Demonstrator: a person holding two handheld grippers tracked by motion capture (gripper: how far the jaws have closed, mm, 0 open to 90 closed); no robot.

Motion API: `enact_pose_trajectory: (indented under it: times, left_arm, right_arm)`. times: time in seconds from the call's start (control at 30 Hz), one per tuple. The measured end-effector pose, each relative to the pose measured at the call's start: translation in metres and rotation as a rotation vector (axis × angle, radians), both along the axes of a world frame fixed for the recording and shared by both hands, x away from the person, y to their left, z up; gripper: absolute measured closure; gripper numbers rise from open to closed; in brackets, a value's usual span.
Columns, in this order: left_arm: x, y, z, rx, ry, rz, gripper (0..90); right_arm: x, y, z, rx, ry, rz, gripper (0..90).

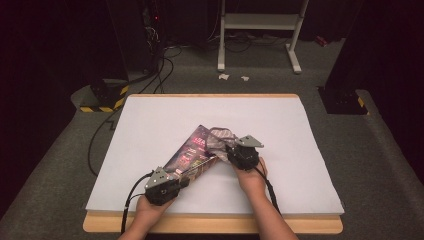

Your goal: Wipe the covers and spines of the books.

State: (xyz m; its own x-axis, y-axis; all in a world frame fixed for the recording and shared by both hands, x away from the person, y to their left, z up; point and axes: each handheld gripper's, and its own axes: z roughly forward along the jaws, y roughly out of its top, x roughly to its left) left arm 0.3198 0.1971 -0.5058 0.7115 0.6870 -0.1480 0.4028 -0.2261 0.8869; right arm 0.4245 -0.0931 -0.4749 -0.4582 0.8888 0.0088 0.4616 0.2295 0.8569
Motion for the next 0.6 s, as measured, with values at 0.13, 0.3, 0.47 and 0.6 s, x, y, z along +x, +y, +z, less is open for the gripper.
enact_pose_trajectory:
  times: [0.13, 0.3, 0.47, 0.6]
  left_arm:
    - [0.000, 0.001, 0.000, 0.000, 0.000, -0.002, 83.6]
    - [0.000, 0.001, 0.000, -0.007, 0.002, -0.002, 83.6]
    - [0.001, 0.002, 0.000, -0.010, 0.002, -0.004, 83.6]
    - [0.001, 0.002, 0.000, -0.011, 0.001, -0.004, 83.6]
  right_arm:
    - [0.012, -0.010, -0.004, -0.024, 0.014, -0.050, 63.7]
    - [0.024, -0.023, -0.010, -0.040, 0.029, -0.099, 63.7]
    - [0.034, -0.034, -0.016, -0.036, 0.056, -0.143, 63.7]
    - [0.036, -0.035, -0.018, -0.036, 0.065, -0.140, 63.7]
